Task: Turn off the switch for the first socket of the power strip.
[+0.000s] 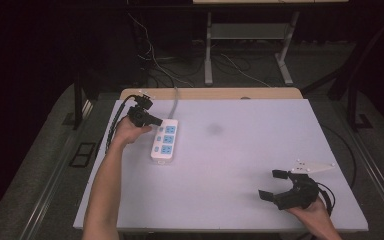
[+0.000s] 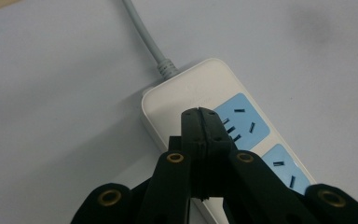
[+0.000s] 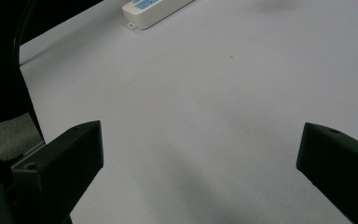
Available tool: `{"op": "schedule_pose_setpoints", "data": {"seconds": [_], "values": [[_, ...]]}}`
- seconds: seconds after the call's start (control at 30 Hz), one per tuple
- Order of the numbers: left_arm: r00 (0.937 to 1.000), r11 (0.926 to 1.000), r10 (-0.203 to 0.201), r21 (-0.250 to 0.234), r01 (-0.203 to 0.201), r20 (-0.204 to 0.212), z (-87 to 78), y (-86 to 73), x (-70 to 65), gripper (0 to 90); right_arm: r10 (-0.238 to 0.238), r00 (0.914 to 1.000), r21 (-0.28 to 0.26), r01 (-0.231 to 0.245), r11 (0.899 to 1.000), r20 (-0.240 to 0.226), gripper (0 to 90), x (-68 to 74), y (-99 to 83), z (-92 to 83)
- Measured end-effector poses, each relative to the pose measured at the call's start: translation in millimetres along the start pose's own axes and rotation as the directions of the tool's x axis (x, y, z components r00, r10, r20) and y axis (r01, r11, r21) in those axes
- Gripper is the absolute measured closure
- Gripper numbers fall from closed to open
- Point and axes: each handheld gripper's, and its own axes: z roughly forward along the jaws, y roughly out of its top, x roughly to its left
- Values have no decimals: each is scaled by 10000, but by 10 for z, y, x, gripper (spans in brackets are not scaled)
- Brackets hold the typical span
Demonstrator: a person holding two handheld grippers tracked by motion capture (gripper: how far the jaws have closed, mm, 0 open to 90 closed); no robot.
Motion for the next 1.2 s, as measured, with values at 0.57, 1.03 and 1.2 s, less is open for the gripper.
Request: {"op": "schedule_pose_setpoints", "data": {"seconds": [0.57,1.03,1.2], "values": [[9998,9992,201,340,-203,50,101,-16,-38,892,-27,10000,42,26,10000,23,3,0,0,7],[9994,9991,348,229,-346,-53,103,-37,-47,899,-66,10000,79,66,9999,27,3,2,1,10],[9982,9997,228,72,-224,-558,133,-39,-68,899,-58,10000,38,58,10000,51,3,3,3,3]]}}
